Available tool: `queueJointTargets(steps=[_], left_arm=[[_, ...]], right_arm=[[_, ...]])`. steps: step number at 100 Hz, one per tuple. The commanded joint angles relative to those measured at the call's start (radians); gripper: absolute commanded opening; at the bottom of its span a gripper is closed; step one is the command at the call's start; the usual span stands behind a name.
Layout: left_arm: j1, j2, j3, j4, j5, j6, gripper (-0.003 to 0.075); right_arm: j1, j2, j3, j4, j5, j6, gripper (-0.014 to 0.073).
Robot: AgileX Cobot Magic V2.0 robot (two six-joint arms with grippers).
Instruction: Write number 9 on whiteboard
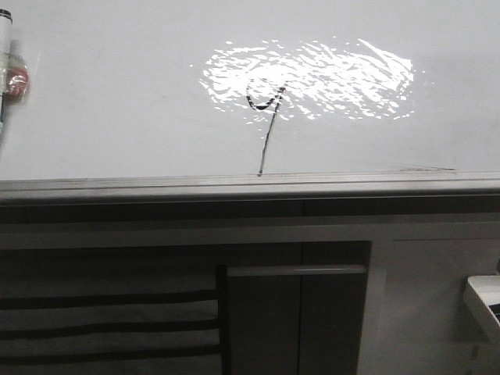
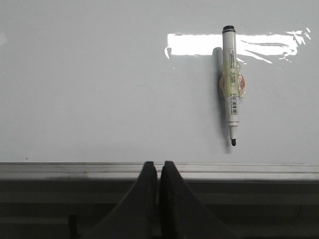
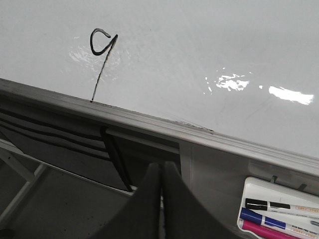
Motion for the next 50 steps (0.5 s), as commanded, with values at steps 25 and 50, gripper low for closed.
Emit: queueJointTargets(steps=[25, 50], left_arm=[[0.018, -0.014, 0.096, -0.099, -0.287, 0.04, -0.002], [0.018, -0.027, 0.096, -0.222, -0.305, 0.285, -0.002]], right_arm=[[-0.005, 0.004, -0.025, 0.0, -0.076, -0.001, -0.0072], [-0.005, 0.004, -0.025, 0.0, -0.076, -0.001, -0.0072]])
